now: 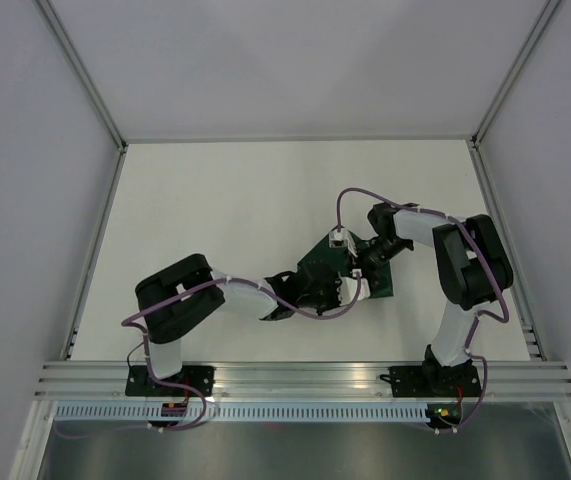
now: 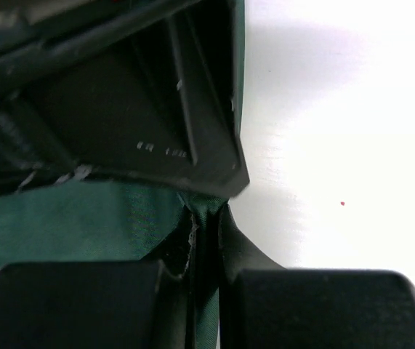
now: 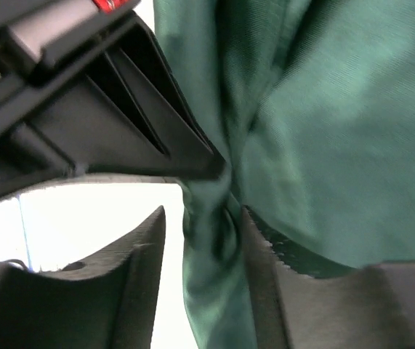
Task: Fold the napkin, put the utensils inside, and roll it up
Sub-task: Roll the napkin at the center of the board.
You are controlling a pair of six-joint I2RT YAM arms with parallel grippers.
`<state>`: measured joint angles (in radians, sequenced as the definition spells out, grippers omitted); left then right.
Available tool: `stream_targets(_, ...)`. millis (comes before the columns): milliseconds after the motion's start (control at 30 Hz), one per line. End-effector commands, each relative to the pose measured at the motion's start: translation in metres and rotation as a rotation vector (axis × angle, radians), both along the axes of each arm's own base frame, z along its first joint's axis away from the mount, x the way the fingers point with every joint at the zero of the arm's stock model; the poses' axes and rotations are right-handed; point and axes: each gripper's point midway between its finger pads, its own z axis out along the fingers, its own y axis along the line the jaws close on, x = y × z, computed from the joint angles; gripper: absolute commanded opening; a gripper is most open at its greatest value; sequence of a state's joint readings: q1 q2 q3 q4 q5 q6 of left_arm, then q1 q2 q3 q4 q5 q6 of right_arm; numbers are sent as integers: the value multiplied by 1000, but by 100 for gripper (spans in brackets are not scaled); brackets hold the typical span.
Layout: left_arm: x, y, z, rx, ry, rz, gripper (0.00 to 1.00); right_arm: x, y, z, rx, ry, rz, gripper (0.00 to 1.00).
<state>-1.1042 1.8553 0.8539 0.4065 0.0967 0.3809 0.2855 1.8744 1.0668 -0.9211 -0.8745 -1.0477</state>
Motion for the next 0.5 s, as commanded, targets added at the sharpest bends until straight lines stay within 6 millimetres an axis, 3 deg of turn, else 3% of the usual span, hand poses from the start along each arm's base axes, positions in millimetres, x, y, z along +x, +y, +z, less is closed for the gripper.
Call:
stream_targets(0, -26, 23, -39, 130, 272, -6, 2, 35, -16, 16, -19, -144, -17, 53)
stream_targets(100, -24, 23, -40, 149, 351, 9, 2, 46, -27, 38, 16, -162, -55, 56)
stream_targets(267, -27, 19, -39, 171, 517, 40, 2, 56, -68, 68, 44, -245, -163, 59)
stream_targets(333, -29, 26, -48, 200, 611, 69, 2, 54, -90, 79, 41, -291, -225, 58)
stream_targets(367, -28, 19, -43, 191, 642, 60, 2, 52, -96, 80, 27, -315, -230, 58)
stream_targets(400, -29, 26, -51, 221, 700, 86, 2, 47, -102, 84, 19, -358, -247, 58)
stream_targets(467, -29, 19, -45, 206, 757, 74, 2, 41, -105, 85, 0, -416, -250, 58)
